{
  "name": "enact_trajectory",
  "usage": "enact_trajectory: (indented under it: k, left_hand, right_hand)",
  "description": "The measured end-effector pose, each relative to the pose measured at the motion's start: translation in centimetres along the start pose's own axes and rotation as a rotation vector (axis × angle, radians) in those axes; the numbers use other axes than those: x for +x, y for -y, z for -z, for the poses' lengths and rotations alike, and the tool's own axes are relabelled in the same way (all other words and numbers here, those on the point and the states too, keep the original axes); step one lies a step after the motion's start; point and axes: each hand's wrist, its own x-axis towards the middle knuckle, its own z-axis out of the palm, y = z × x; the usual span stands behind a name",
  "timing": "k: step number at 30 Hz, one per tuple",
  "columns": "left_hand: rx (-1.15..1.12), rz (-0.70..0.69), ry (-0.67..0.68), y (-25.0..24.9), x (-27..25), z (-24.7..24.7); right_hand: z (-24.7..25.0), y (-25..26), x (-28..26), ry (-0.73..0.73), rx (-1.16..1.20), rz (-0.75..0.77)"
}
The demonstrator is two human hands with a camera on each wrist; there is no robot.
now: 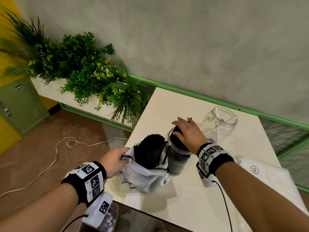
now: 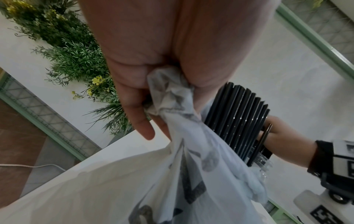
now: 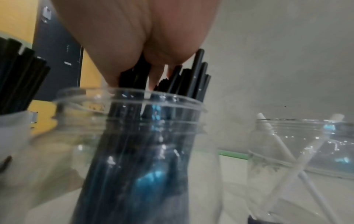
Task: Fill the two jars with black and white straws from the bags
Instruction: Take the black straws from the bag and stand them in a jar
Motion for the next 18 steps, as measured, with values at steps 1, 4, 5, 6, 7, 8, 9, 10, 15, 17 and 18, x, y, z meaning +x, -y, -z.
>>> enact_trajectory:
  k: [1,4,5,6,7,8,9,10,15,17,18]
  left_hand:
    - [-0.001,0.0,0.004,0.0,0.0,0.0]
    - [0.018,-0.007,0.012,0.2,0.0,0.2]
    - [0.023,-0.01,0.012,0.3,0.1,0.3]
    - [0.023,-0.009,0.011,0.3,0.1,0.3]
    - [0.018,-0.005,0.01,0.2,0.1,0.3]
    - [0.015,0.0,0.007,0.2,0.1,0.2]
    - [0.017,0.001,0.003,0.2,0.1,0.2]
    - [0.022,0.0,0.001,0.1,0.1,0.2]
    - [0.011,0.005,0.002,-0.1,0.1,0.2]
    - [0.01,0.007,0.002,-0.2,0.1,0.2]
    - [0.001,0.013,-0.001,-0.3,0.0,0.2]
  right_hand:
    - [0.0,-0.3,-0.3,-0.023,-0.056,0.015]
    - [0.8,-1.1,-0.9,-0.157,-0.089,-0.094]
    - [1.1,-1.4,-1.1,-0.147,-0.052,-0.163]
    - [1.4,-1.6,-1.2,-0.112,-0.008,-0.224]
    - [1.5,-1.9,-1.2,-0.078,0.029,-0.26]
    - [1.5,-2.0,-1.3,-0.059,0.055,-0.27]
    - [1.5,-2.2,-1.4,-0.058,0.073,-0.268]
    - [1.3,-2.3,-1.5,-0.071,0.086,-0.263]
    - [1.1,-3.0,-0.9,-0.305,0.227,-0.289]
    - [1.5,-3.2,-0.2,-0.41,0.284,-0.334]
    - [1.7,-3.2,0.0,-0.451,0.333,-0.369]
